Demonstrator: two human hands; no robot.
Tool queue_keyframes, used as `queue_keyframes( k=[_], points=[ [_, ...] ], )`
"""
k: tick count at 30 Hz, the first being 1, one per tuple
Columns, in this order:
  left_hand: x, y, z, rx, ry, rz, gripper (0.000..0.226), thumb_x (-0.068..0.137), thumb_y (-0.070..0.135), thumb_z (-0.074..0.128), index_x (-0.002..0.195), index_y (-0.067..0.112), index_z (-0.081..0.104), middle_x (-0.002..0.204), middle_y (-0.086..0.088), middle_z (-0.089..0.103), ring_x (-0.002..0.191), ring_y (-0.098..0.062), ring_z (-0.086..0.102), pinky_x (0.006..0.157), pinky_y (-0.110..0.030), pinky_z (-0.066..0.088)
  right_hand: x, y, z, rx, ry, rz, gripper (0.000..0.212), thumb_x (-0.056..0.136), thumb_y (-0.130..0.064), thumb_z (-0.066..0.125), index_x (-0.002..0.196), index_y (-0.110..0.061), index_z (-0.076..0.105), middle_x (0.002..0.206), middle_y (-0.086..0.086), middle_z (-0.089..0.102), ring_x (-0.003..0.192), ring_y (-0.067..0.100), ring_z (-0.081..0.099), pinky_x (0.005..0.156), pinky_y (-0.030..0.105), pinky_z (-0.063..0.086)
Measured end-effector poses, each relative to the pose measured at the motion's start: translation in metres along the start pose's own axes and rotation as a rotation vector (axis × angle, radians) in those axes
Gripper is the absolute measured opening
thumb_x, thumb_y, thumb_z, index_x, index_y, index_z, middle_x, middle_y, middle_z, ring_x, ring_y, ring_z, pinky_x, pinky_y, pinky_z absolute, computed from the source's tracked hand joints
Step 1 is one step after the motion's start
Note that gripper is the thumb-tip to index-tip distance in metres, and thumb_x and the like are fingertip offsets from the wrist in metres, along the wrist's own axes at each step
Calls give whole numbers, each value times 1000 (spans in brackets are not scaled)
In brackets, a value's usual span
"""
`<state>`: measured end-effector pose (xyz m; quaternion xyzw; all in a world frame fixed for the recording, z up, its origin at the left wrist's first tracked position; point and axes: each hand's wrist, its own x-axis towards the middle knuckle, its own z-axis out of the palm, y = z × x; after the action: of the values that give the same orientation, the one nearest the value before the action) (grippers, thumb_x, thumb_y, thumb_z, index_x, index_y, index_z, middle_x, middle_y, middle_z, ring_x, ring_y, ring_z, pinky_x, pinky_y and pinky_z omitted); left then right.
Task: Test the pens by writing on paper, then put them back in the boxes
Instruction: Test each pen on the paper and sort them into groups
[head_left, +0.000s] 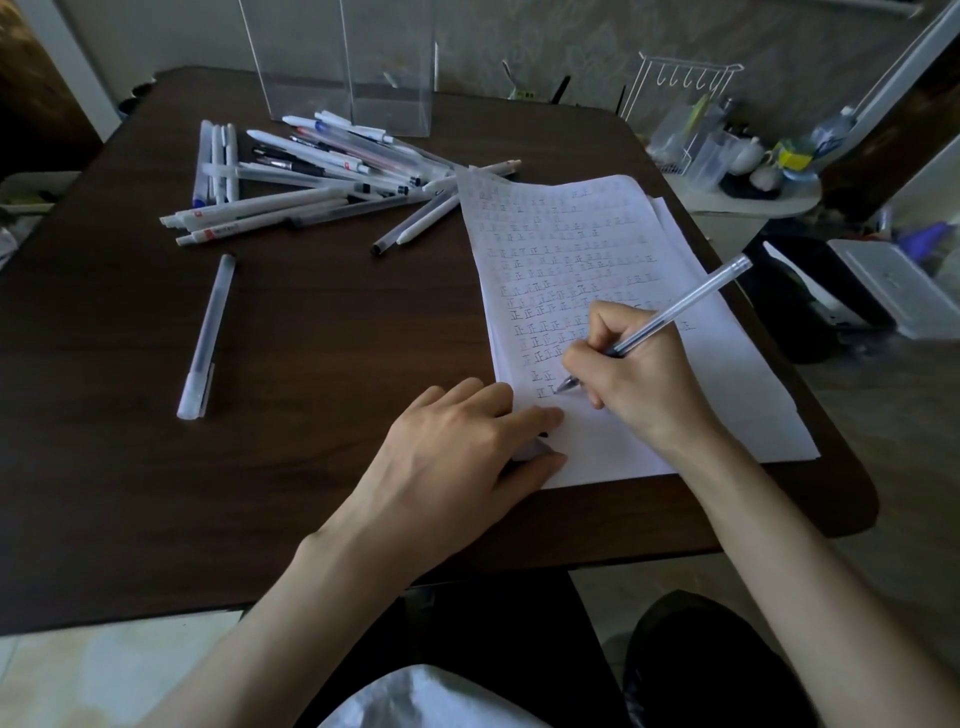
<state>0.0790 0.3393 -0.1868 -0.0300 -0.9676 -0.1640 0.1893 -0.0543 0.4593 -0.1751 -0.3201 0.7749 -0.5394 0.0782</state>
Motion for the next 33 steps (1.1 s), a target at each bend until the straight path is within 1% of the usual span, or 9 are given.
queue_keyframes(
  k=[3, 8, 13, 18, 23, 26, 28, 30, 33],
  points=[
    [0, 1, -1, -6, -11, -2, 41, 86, 49, 41, 107, 27, 68, 72, 8, 53, 66, -14, 52, 58, -22, 30, 0, -1, 0, 9, 0, 3, 29, 72, -6, 55, 58, -4, 30, 49, 24, 31, 39, 13, 37, 45, 37, 37],
    [0, 0, -2, -10, -33, -4, 41, 87, 48, 40, 108, 27, 68, 73, 8, 52, 66, -14, 52, 58, -23, 30, 1, 1, 0, 11, 12, -12, 29, 73, -7, 55, 58, -6, 30, 49, 23, 32, 40, 14, 36, 45, 32, 36],
    [0, 0, -4, -30, -46, -4, 41, 87, 49, 40, 108, 27, 68, 73, 8, 53, 66, -15, 53, 57, -23, 30, 1, 2, 0, 17, -13, -12, 29, 75, -8, 56, 56, -12, 33, 44, 15, 37, 37, 10, 42, 47, 28, 41],
    [0, 1, -4, -38, -43, -3, 41, 86, 48, 40, 107, 26, 68, 71, 8, 51, 65, -14, 51, 58, -23, 29, 0, 2, 1, 25, -30, 4, 30, 74, -9, 57, 55, -13, 33, 42, 10, 36, 37, 11, 40, 47, 29, 39],
    [-1, 0, -5, -49, -67, -3, 43, 87, 49, 40, 110, 26, 68, 72, 10, 50, 66, -13, 50, 58, -24, 33, 0, 0, 0, -2, 6, -18, 40, 78, 5, 55, 56, -15, 29, 51, 1, 23, 40, 2, 30, 44, 11, 29],
    [-1, 1, -13, -181, -73, -73, 45, 89, 44, 38, 123, 22, 58, 85, 13, 49, 79, -6, 47, 70, -21, 38, 0, -1, -1, 49, -9, -5, 38, 84, -6, 58, 58, -15, 33, 47, -1, 31, 42, 7, 32, 45, 19, 31],
    [-1, 0, -19, -389, -63, -198, 40, 92, 32, 36, 126, 18, 48, 100, 15, 49, 91, 3, 44, 79, -9, 34, 0, -3, -3, 125, -3, -10, 37, 90, -18, 62, 61, -13, 39, 44, -3, 39, 41, 11, 38, 45, 21, 35],
    [0, -1, -23, -515, -40, -298, 29, 98, 23, 34, 124, 14, 44, 100, 14, 50, 92, 4, 46, 77, -4, 32, 0, -11, -2, 187, 6, -31, 32, 85, -29, 62, 67, -9, 45, 44, -2, 45, 41, 10, 42, 45, 18, 38],
    [1, -3, -20, -477, 18, -321, 25, 100, 19, 38, 122, 11, 44, 104, 8, 52, 94, 0, 49, 75, -5, 35, 4, -23, 7, 241, 17, -54, 25, 84, -32, 62, 76, -10, 53, 52, -2, 53, 48, 8, 49, 48, 20, 41]
  ],
)
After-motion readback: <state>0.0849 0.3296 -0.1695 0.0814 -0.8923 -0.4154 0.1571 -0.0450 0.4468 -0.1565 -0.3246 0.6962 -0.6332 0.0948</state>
